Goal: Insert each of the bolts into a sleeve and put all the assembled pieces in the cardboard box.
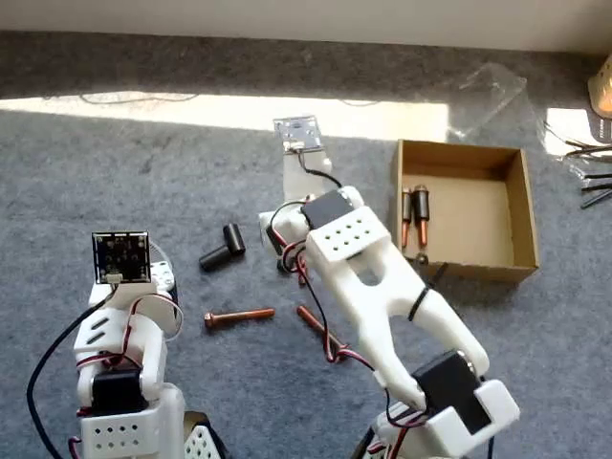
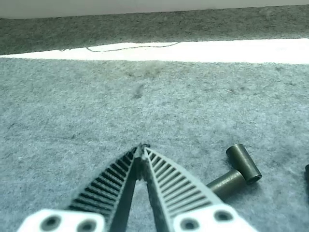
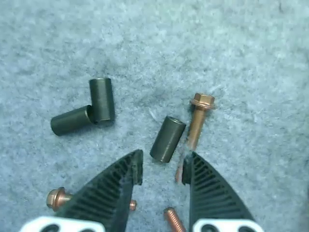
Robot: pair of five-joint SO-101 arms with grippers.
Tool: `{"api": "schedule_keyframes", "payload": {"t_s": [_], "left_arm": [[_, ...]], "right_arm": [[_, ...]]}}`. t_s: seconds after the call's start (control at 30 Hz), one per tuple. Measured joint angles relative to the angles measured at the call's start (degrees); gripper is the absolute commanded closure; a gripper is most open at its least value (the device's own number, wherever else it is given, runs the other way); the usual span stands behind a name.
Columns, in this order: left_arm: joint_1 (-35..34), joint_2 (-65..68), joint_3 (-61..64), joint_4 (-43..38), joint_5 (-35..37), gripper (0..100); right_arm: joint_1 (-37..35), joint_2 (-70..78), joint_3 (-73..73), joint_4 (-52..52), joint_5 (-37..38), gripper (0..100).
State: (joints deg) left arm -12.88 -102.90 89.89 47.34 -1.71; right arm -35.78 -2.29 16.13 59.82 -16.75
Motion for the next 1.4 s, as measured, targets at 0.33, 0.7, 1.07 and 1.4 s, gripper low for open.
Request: {"api": "schedule_keyframes", "payload": {"t_s": [0.33, 0.7, 1.07, 1.4], "left_arm": [[0.1, 0.0, 0.0, 0.0, 0.0, 99], [-1.4, 0.0, 0.0, 0.0, 0.0, 99], [-1.4, 0.0, 0.0, 0.0, 0.0, 99], [-1.4, 0.0, 0.0, 0.0, 0.0, 99]], "right_arm": [[-0.1, 19.6, -19.5, 11.4, -6.5, 87.9], [-0.7, 37.2, -40.4, 25.1, -15.1, 87.9], [-2.3, 44.7, -48.2, 28.0, -15.1, 99.0], [-2.3, 44.7, -48.4, 28.5, -5.5, 99.3]]}}
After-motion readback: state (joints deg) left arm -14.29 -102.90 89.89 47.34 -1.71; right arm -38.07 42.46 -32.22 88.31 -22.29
